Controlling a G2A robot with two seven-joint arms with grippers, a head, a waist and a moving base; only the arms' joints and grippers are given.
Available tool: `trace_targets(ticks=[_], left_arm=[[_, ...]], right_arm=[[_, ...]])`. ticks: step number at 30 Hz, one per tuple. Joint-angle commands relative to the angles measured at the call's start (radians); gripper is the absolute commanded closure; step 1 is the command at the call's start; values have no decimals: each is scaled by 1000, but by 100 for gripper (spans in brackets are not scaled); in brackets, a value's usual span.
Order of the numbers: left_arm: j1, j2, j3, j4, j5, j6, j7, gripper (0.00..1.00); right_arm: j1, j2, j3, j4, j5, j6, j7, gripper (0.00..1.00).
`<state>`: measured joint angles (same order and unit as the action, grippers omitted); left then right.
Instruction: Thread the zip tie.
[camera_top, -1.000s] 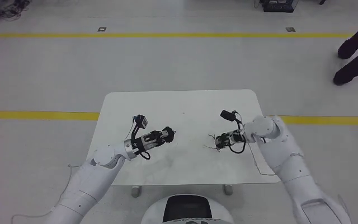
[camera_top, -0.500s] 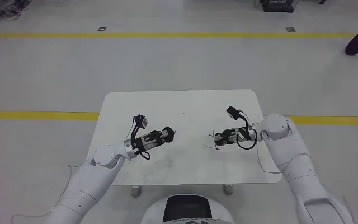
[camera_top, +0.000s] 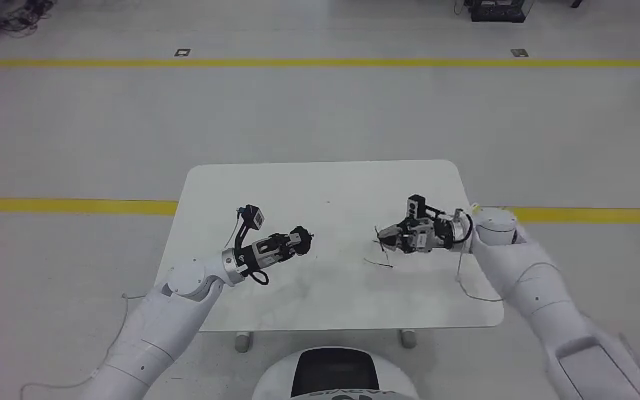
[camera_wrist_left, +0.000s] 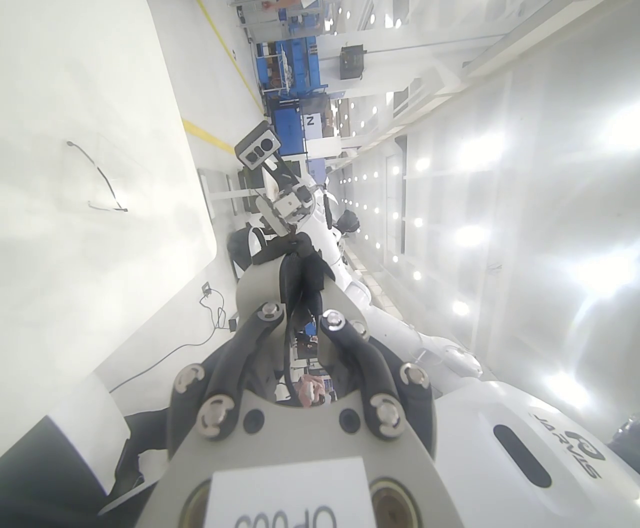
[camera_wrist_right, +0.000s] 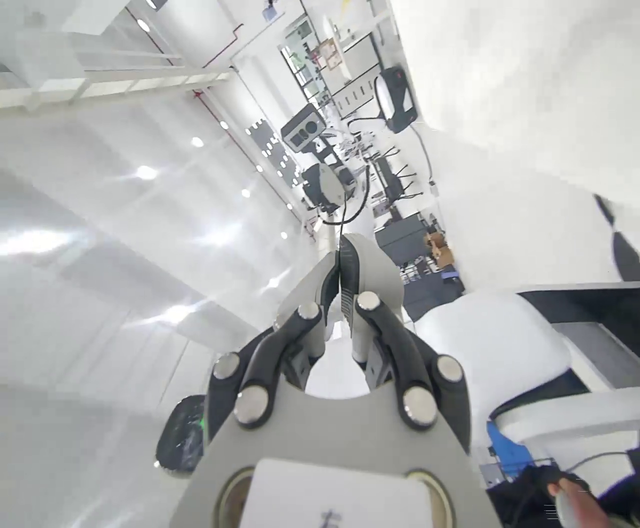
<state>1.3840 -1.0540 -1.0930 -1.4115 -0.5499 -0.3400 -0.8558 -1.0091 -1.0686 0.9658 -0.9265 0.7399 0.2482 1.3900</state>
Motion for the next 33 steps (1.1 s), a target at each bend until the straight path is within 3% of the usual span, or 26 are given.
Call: trace_targets(ticks=[1,8,10,12,19,25,26,33], left_arm=[[0,0,0,0,0,0,0,100],[0,0,0,0,0,0,0,100],[0,0,0,0,0,0,0,100],[0,0,0,0,0,0,0,100],[0,0,0,0,0,0,0,100],[0,0,0,0,0,0,0,100],[0,0,0,0,0,0,0,100],[0,0,0,0,0,0,0,100]], right_arm=[[-1,-1,3,-1,-9,-1,0,100],[-3,-1,3,-2,-5,0,-2,100],[-19,-4,10,-5,88,80,0,100],[-25,-5,4,30,167,92,0,100],[46,-8,-213,168,487,92,0,100],[129,-4,-474,238,758,92,0,100],[139,-2,-497,240,781,92,0,100],[139,-2,-497,240,781,92,0,100]])
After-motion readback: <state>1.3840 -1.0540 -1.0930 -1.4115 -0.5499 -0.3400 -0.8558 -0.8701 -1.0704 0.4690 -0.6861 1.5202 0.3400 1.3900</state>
